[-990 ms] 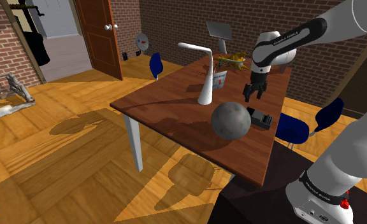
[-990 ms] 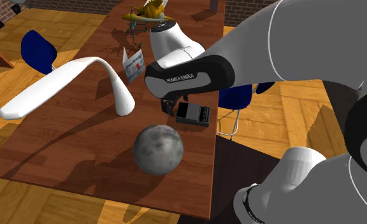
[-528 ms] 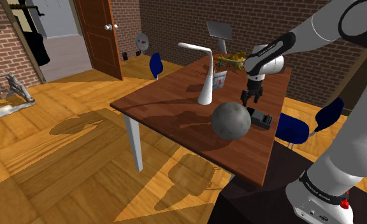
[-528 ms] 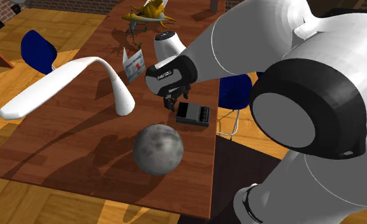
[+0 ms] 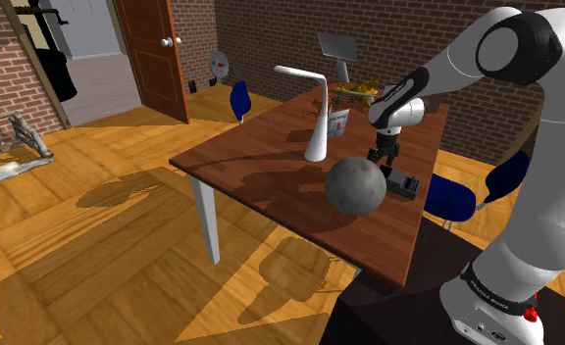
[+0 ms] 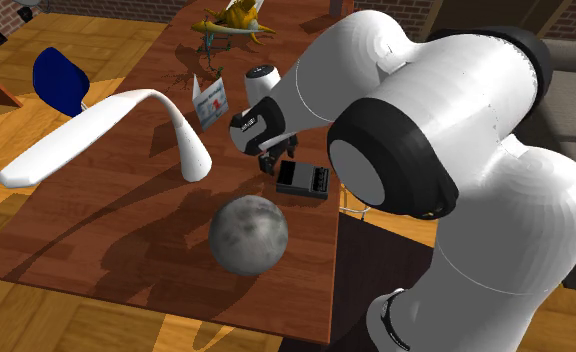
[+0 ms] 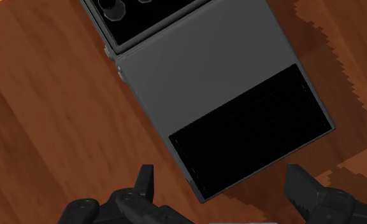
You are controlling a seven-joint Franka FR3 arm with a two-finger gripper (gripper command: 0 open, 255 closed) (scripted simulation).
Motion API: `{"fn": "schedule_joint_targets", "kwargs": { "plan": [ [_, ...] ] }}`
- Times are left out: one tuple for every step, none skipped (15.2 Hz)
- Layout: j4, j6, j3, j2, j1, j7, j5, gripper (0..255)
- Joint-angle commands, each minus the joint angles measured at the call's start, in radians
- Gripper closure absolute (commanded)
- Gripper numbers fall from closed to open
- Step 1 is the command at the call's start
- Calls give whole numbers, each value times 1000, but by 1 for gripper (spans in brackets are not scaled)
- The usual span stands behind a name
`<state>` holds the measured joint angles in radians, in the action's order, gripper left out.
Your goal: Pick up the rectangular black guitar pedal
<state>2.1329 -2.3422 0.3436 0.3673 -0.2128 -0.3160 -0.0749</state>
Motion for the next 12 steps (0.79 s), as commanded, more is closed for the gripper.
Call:
{"fn": "schedule_joint_targets", "kwargs": {
  "plan": [
    [-5, -21, -6, 26, -5, -6, -11, 0],
    [-5, -32, -9, 37, -7, -9, -16, 0],
    [-5, -38, -10, 44, -9, -10, -18, 0],
    [-5, -38, -11, 44, -9, -10, -18, 0],
    [-5, -38, -11, 44, -9, -10, -18, 0],
    [-5, -38, -11, 44, -9, -10, -18, 255],
    [-5, -37, -11, 44, -9, -10, -18, 255],
    [-5, -38, -11, 44, -9, -10, -18, 255],
    [-5, -38, -11, 44, -9, -10, -18, 255],
    [-5, -38, -11, 44, -9, -10, -18, 255],
    [-5, -38, -11, 44, -9, -10, -18, 255],
    [-5, -38, -11, 44, -9, -10, -18, 255]
  ]
}}
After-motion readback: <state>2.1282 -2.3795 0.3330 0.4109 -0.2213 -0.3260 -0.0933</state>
